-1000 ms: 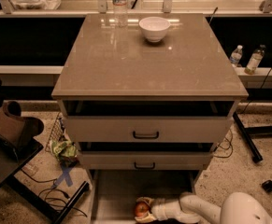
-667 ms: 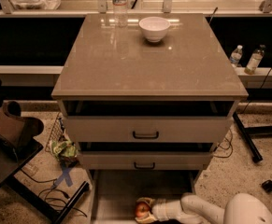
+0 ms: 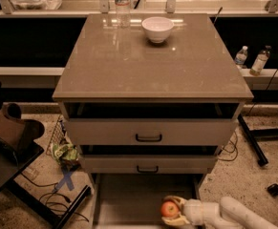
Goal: Pick apple from bottom drawer and place on counter
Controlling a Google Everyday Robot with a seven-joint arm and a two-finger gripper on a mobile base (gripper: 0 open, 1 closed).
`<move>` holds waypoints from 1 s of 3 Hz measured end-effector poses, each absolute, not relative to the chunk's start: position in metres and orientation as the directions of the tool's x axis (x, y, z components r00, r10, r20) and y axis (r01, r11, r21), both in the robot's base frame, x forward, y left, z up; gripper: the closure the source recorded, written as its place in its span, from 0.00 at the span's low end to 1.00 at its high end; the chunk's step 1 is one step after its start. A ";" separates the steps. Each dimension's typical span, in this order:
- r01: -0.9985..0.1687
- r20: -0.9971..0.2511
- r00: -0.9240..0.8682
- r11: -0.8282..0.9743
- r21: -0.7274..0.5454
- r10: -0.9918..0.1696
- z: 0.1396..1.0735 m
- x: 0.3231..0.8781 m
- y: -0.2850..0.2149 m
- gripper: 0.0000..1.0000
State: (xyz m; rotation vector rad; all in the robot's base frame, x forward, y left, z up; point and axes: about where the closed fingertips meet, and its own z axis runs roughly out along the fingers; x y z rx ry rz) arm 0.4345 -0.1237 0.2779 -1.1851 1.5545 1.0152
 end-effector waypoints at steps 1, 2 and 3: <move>-0.960 -0.970 -0.189 0.235 0.150 -0.155 0.348 0.424 -0.199 1.00; -0.949 -0.970 -0.216 0.256 0.182 -0.110 0.412 0.424 -0.257 1.00; -0.942 -0.974 -0.211 0.284 0.180 -0.084 0.469 0.431 -0.300 1.00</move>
Offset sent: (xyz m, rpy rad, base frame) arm -0.0068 -0.2187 0.2245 0.1580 0.0968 -0.1197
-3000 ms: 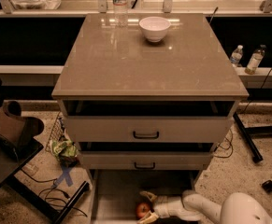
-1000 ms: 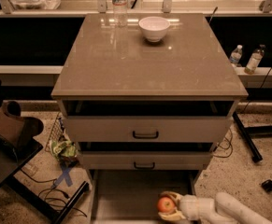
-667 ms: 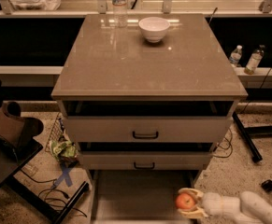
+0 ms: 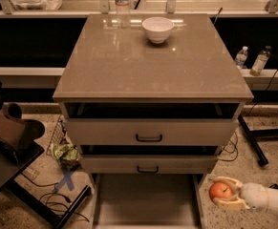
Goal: Pick apple from bottom drawer and place on counter
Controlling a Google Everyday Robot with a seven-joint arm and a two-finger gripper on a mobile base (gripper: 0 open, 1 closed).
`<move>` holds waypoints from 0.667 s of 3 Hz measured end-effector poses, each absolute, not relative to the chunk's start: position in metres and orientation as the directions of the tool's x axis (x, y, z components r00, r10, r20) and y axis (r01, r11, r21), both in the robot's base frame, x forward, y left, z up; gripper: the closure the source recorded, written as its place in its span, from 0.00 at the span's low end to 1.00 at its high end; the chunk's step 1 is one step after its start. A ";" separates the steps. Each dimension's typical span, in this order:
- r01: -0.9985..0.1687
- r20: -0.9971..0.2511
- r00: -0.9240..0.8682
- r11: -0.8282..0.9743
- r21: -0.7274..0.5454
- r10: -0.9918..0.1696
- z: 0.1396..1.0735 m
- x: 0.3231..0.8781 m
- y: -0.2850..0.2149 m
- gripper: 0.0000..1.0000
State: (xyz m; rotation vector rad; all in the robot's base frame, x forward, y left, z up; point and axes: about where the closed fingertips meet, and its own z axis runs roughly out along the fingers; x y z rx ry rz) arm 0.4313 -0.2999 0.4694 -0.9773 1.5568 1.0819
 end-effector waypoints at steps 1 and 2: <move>-0.933 -0.981 -0.178 0.331 0.145 -0.072 0.516 0.439 -0.328 1.00; -0.910 -0.989 -0.118 0.408 0.073 -0.087 0.568 0.441 -0.353 1.00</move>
Offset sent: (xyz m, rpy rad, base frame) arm 0.0072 -0.0816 0.1462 -0.0534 -0.1690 -0.2211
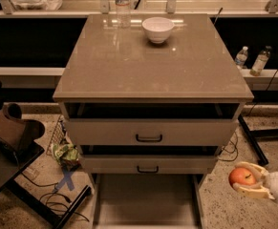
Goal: Pick apple from bottom drawer and place on counter
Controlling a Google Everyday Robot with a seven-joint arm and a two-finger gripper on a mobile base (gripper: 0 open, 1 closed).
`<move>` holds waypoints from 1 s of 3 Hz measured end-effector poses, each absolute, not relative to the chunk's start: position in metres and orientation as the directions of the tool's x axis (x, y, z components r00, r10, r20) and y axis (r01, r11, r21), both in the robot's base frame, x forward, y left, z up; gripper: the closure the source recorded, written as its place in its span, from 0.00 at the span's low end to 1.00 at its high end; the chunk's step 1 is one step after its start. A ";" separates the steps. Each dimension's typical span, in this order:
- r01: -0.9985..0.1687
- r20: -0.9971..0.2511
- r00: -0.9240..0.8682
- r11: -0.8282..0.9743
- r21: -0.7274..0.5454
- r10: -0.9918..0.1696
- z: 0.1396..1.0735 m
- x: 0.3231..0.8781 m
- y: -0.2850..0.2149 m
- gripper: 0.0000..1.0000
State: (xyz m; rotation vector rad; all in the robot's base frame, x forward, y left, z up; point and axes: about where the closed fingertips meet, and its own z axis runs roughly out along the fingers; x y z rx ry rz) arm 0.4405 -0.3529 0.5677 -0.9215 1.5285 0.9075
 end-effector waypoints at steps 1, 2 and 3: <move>-0.910 -0.989 -0.118 0.408 0.073 -0.087 0.568 0.441 -0.352 1.00; -0.891 -0.982 -0.146 0.448 0.077 -0.121 0.603 0.460 -0.357 1.00; -0.851 -0.964 -0.195 0.519 0.075 -0.180 0.661 0.491 -0.372 1.00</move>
Offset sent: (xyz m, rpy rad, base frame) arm 0.0522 -0.0218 0.1048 -0.1233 0.0717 -0.1321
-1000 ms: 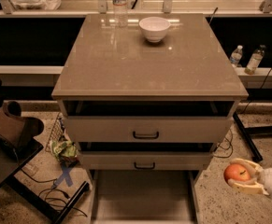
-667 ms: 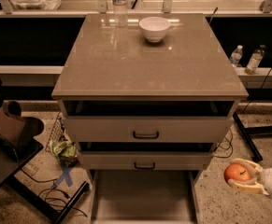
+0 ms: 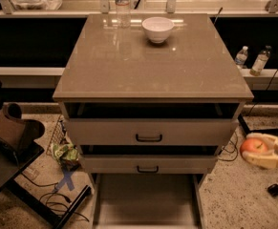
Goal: Pick apple from bottom drawer and place on counter
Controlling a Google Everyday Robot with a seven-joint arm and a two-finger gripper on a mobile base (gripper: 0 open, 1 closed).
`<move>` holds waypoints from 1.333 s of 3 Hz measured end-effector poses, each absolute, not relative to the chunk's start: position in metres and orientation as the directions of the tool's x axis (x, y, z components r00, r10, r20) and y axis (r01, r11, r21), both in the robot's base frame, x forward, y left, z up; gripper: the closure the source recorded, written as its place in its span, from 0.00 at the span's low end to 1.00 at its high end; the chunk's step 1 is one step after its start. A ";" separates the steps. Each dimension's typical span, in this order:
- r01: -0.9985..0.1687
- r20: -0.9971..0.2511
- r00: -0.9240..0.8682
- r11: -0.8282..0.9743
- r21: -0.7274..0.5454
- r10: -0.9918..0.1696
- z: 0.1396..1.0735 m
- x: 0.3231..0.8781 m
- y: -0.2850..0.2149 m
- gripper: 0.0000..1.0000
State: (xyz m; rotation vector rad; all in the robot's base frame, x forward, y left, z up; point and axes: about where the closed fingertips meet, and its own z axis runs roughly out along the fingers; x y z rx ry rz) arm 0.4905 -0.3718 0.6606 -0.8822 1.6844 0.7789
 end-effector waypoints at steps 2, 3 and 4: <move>-0.751 -0.927 -0.282 0.659 0.054 -0.246 0.763 0.536 -0.424 1.00; -0.700 -0.921 -0.266 0.714 -0.019 -0.285 0.817 0.549 -0.443 1.00; -0.681 -0.927 -0.222 0.729 -0.075 -0.303 0.853 0.560 -0.444 1.00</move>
Offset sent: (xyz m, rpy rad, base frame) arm 0.0568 -0.0906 0.1516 -0.1682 0.0601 -0.2693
